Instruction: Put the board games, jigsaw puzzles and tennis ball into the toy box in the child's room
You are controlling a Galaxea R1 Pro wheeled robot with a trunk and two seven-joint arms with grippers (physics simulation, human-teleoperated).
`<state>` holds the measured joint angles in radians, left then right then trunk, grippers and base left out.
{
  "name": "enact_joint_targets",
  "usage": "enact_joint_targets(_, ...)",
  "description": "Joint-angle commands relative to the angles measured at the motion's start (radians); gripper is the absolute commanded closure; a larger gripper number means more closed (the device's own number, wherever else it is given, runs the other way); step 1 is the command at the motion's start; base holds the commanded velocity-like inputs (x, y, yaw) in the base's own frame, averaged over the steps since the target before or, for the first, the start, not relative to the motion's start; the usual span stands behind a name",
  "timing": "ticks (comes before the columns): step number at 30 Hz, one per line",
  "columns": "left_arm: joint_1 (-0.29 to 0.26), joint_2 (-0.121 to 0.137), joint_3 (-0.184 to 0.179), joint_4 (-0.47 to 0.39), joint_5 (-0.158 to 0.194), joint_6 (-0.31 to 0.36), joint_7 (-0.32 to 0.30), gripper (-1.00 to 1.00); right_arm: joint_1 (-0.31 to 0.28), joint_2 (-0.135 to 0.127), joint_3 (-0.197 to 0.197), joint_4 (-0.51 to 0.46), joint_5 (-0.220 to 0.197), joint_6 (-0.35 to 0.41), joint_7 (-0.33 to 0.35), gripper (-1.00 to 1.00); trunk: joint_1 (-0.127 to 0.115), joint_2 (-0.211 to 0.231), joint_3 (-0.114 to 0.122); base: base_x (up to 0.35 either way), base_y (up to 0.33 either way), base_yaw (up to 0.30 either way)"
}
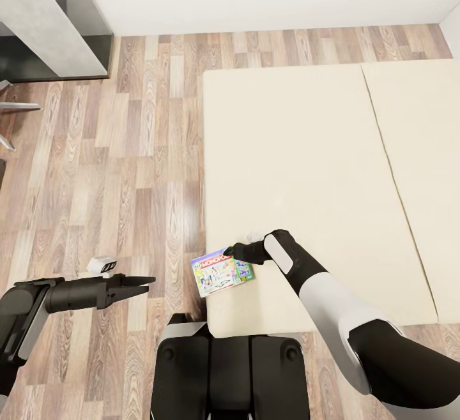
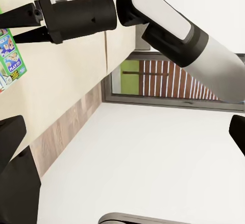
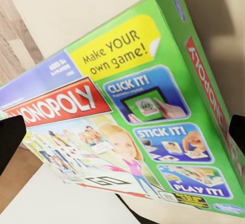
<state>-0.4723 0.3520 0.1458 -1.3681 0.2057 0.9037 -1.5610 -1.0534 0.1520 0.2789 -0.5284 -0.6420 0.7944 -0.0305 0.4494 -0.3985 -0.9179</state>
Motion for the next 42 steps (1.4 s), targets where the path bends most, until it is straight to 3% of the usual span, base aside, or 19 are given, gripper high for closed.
enact_joint_targets(1,0.000,0.000,0.000,0.000,0.000,0.011,-0.004,-1.00,0.000,-0.001,0.003,-0.001,-0.004,0.002,-0.003,-1.00,0.001,-0.002,-0.001,0.000,0.002,0.000)
enact_joint_targets(42,0.000,0.001,0.000,0.000,0.000,0.011,-0.004,-1.00,0.025,-0.003,0.003,-0.013,-0.003,-0.001,-0.005,-1.00,0.001,-0.002,0.007,0.000,0.000,-0.008)
